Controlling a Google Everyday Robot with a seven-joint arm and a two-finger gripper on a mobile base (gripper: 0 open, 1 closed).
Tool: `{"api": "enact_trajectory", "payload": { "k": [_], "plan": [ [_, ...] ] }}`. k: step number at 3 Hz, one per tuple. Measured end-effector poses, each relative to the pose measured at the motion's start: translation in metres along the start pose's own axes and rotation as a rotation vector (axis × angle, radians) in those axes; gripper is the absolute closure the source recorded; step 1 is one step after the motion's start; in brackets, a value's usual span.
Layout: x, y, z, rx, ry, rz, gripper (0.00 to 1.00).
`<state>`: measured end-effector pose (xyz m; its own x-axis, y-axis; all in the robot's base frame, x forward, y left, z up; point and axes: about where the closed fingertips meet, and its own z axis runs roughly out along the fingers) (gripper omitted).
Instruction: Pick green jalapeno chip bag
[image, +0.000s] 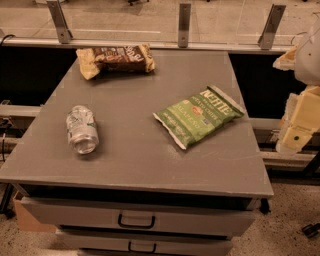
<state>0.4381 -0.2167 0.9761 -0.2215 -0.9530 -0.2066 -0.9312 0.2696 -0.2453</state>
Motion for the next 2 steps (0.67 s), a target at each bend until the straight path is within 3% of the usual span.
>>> {"api": "enact_trajectory", "payload": {
  "k": [2],
  "plan": [
    [-0.006, -0.007, 0.011, -0.007, -0.015, -0.016, 0.0]
  ]
}}
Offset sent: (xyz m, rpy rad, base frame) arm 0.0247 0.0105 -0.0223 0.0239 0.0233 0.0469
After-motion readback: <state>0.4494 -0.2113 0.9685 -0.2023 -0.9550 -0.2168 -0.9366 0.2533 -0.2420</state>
